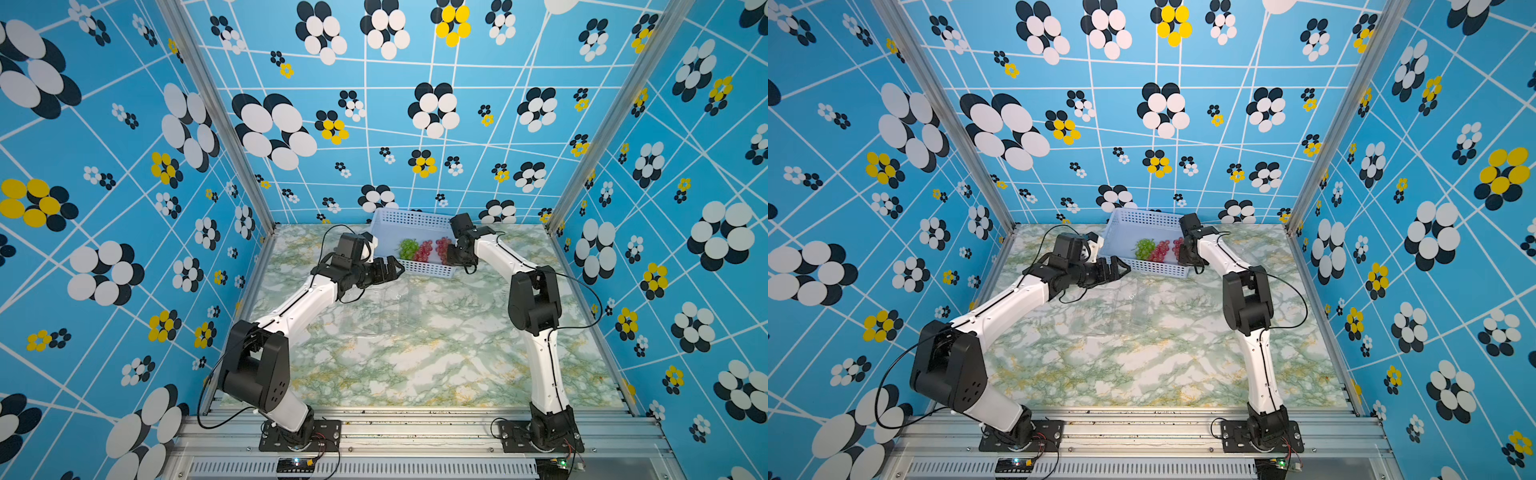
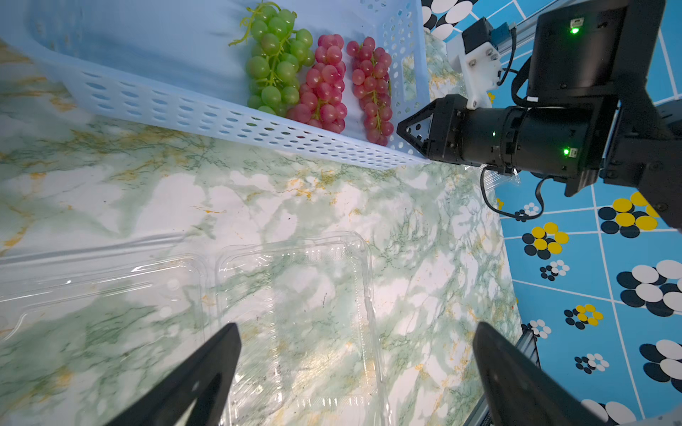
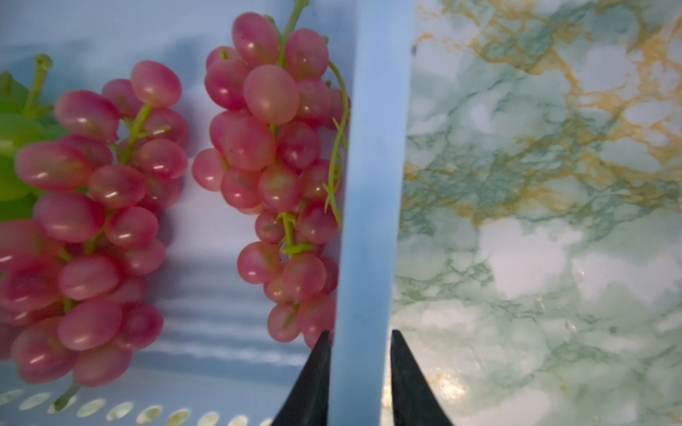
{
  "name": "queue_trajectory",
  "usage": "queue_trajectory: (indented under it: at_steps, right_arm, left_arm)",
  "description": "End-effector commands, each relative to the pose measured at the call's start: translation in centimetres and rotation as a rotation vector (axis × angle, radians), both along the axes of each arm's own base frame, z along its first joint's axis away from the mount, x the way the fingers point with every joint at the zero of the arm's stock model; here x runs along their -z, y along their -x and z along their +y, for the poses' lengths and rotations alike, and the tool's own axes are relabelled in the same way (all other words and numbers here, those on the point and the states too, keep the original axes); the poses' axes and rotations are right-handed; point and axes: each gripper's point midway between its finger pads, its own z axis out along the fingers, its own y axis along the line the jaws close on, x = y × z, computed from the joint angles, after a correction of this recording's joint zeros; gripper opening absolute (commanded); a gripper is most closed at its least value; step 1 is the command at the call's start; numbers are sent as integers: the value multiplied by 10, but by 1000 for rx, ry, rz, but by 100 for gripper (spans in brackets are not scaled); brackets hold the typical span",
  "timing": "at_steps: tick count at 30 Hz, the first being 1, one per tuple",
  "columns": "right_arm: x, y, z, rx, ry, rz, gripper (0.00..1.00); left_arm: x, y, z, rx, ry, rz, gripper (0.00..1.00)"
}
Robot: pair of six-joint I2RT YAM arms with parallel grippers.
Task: Pack grapes into containers
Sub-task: Move the basket to the center of the board.
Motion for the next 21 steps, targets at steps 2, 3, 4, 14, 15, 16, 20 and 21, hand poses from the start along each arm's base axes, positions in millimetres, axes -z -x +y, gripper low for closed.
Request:
queue_trajectory:
  at_steps: [2, 3, 4, 14, 15, 16, 20, 21]
  right_arm:
    - [-21, 10, -14, -10, 57, -63, 26]
    - [-13, 14, -20, -9, 85, -52, 26]
    - [-25, 17, -25, -3, 97, -75, 26]
    - [-81, 14, -34, 49, 73, -200, 53]
    - [-91, 12, -32, 53, 59, -220, 56]
    - [-100, 9, -26, 46, 32, -240, 59]
    - [-120, -5, 7, -8, -101, -271, 75]
    - [-121, -9, 18, -27, -128, -271, 77]
  left_arm:
    - [-1, 3, -1, -2, 9, 8, 100]
    - [-2, 3, -2, 0, 11, 8, 100]
    - [-1, 3, -3, 2, 13, 11, 99]
    - [-4, -3, -5, 20, -4, -1, 100]
    - [-5, -4, -5, 21, -11, -5, 99]
    - [-6, -4, -4, 22, -19, -11, 99]
    - [-6, -5, -1, 23, -44, -17, 100]
    - [-5, -6, 1, 19, -53, -16, 99]
